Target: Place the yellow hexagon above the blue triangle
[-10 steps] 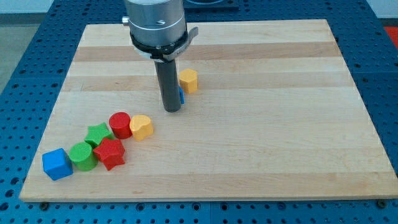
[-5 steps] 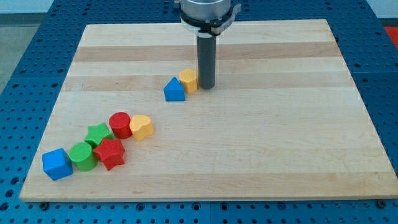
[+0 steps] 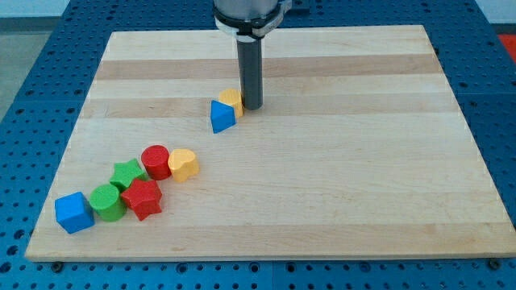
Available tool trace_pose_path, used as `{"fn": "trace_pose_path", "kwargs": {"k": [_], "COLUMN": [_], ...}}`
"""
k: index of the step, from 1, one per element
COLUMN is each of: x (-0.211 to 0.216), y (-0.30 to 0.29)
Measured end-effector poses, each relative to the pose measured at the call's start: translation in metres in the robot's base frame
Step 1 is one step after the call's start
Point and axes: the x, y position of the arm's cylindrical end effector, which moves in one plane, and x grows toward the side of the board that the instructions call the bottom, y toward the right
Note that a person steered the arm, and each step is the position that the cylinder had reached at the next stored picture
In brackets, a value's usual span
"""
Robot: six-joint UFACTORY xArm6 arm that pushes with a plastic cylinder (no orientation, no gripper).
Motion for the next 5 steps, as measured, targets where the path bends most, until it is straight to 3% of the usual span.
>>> {"fn": "trace_pose_path", "kwargs": {"k": [5], "x": [-0.007], "y": [-0.013]}}
